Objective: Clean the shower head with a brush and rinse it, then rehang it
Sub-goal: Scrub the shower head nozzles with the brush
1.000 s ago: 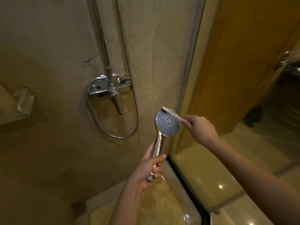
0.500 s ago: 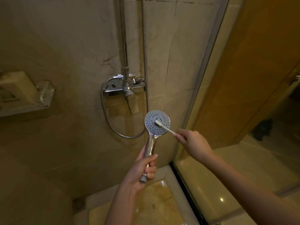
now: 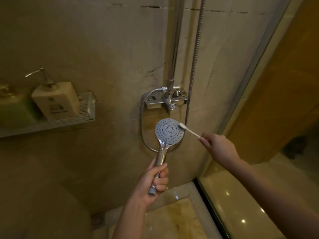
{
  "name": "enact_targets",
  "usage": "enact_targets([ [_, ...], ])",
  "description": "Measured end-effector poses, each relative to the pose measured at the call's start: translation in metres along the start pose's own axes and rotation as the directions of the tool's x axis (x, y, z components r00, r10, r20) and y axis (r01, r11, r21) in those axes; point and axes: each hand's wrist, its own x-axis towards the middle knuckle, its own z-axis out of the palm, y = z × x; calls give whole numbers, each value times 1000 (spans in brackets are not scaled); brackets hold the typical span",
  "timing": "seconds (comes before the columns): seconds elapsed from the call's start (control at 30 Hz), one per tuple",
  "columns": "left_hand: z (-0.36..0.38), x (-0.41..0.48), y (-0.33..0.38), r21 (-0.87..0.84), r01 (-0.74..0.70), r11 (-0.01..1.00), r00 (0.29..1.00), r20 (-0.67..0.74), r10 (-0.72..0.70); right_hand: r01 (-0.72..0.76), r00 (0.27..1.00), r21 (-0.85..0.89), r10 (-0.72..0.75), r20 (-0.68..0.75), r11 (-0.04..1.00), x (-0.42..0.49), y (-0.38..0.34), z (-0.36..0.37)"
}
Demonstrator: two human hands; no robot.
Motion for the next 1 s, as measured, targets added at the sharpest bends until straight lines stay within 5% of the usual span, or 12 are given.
enact_targets([
  [0.37,-52,-23,49,5,2,1000,996,-92,-1,139,985,13,-140,101,990,18,-82,28],
  [0.63,-72,-35,68,53,34,998,988,-154,-25,443,874,364,-484,27,819,32,-201,-1],
  [1.0,-90,-50,77,74,51,996,973,-230,-32,758,651,53,-759,4,650,99,-361,28],
])
